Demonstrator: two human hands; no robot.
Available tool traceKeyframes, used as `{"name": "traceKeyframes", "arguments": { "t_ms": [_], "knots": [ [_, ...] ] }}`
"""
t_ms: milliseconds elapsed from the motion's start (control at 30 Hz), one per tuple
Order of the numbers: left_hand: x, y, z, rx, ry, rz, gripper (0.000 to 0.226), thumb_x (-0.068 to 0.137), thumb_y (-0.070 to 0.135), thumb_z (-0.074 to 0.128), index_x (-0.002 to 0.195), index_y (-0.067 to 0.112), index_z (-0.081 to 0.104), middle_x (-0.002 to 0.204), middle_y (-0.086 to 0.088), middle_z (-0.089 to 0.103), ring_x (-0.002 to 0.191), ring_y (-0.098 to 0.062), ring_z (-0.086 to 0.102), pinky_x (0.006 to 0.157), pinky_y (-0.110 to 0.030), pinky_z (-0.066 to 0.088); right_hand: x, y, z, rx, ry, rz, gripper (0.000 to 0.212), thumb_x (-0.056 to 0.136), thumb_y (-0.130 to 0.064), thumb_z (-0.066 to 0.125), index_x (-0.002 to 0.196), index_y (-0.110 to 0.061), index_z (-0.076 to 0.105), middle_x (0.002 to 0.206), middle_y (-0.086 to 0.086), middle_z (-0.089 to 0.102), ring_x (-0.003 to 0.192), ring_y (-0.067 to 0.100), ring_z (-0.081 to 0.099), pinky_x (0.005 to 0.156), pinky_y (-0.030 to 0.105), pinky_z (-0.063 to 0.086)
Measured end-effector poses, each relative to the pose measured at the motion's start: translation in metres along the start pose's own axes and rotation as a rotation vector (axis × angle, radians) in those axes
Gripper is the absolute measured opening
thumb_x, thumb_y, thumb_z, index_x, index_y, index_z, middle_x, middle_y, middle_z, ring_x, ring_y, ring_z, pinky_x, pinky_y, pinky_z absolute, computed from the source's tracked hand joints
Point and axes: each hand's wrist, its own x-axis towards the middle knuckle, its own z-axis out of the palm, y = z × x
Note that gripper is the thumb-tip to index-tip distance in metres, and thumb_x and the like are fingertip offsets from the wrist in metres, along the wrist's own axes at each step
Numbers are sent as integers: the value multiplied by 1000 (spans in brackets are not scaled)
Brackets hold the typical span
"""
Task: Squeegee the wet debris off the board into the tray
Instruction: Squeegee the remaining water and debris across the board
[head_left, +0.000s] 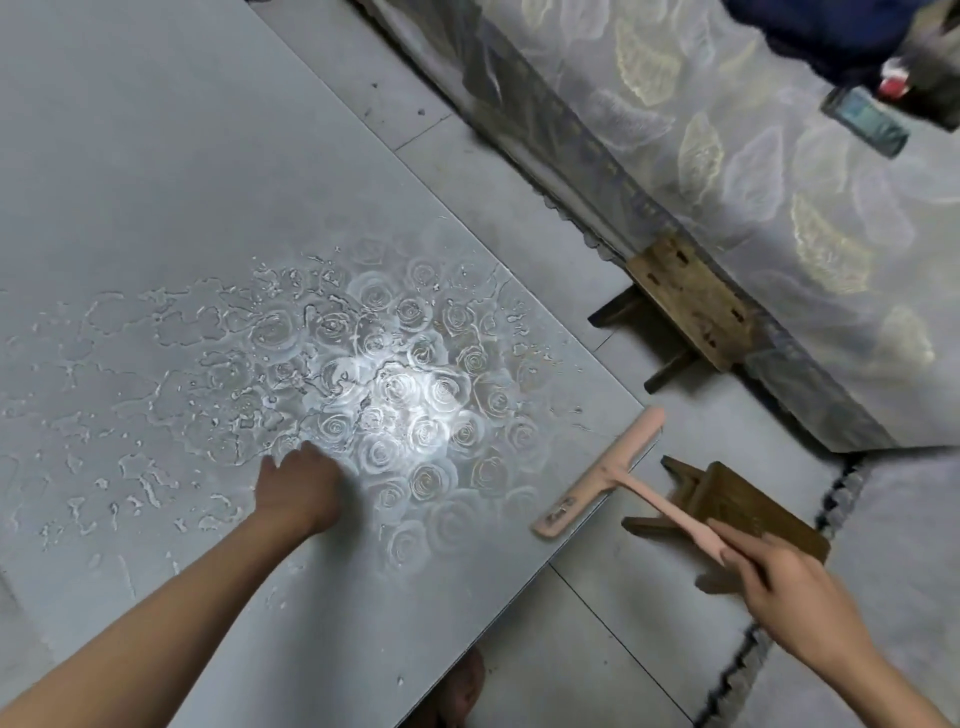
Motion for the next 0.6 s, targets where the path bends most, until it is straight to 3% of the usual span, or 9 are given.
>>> {"name": "traceKeyframes", "arguments": {
  "t_ms": [100,200,267,367,467,600],
  "knots": [
    [3,30,-8,-37,110,64,61,93,13,40,149,5,17,157,-11,13,143,-23,23,118,-42,18,16,-16,18,63,13,-48,38,95,-23,52,131,-35,57,84,-3,56,86,27,63,66,38,48],
    [12,52,-12,-70,141,123,59,94,13,40,148,6,18,157,-11,12,144,-24,18,118,-42,19,51,-67,30,127,-3,-170,39,96,-20,48,133,-30,54,92,9,58,92,33,60,74,40,47],
    [12,55,-14,-76,159,151,57,93,13,41,146,7,20,157,-10,9,145,-24,15,117,-44,20,64,-101,27,65,11,-271,39,98,-26,43,135,-37,48,98,6,55,97,31,59,75,36,46],
    [23,60,-17,-56,166,185,60,92,11,41,147,7,17,159,-8,1,147,-23,8,118,-46,17,71,-93,2,-41,86,-361,39,97,-32,44,134,-45,47,94,-5,53,93,23,60,65,32,38],
    [27,58,-17,-56,155,205,65,94,13,40,151,8,10,161,-9,-5,148,-24,2,119,-46,12,60,-40,-24,-48,15,-234,40,95,-33,49,133,-47,48,87,-15,45,90,17,61,63,30,42],
    [35,46,-19,-25,143,258,66,92,14,42,151,11,12,161,-6,-4,148,-21,5,119,-46,12,51,-22,-30,-141,-85,-110,40,96,-36,46,135,-46,47,91,-12,49,83,16,65,63,31,50]
  ]
}}
